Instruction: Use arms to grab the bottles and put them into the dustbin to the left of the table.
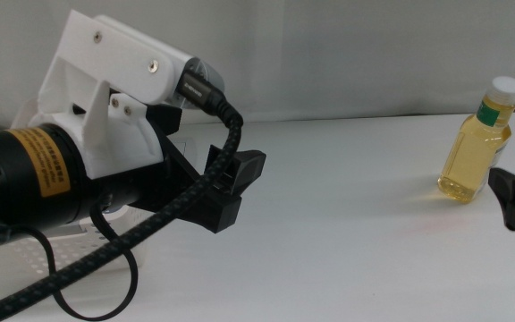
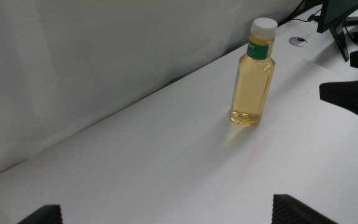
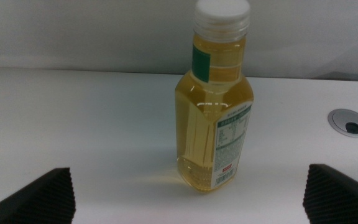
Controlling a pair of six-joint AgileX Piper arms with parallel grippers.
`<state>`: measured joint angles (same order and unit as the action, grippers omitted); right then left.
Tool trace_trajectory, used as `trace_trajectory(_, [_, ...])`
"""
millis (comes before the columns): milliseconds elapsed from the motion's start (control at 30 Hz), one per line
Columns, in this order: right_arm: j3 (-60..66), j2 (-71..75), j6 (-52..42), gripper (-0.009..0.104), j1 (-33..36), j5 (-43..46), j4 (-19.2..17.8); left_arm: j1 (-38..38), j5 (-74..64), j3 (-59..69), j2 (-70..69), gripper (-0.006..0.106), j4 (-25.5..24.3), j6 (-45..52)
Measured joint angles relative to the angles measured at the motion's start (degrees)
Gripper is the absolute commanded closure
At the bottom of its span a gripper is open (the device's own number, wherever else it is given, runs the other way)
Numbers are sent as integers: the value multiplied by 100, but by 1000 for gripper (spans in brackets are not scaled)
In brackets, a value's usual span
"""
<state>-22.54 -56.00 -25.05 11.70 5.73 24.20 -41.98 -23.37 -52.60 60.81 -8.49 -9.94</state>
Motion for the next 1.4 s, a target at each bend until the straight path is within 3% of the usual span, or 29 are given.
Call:
trace_trajectory(400, [1003, -26, -115, -8, 109, 1641, 217, 0, 0, 0, 0, 14, -12, 30])
trace_trajectory(867, [1158, -1195, 150, -8, 109, 2780, 351, 0, 0, 3, 0, 14, -22, 30])
trace_trajectory(1100, [828, -1765, 394, -8, 109, 2848, -375, 0, 0, 3, 0, 14, -22, 41])
trace_trajectory(1400, [171, -2440, 416, -8, 109, 2858, -533, 0, -72, 3, 0, 14, -22, 41])
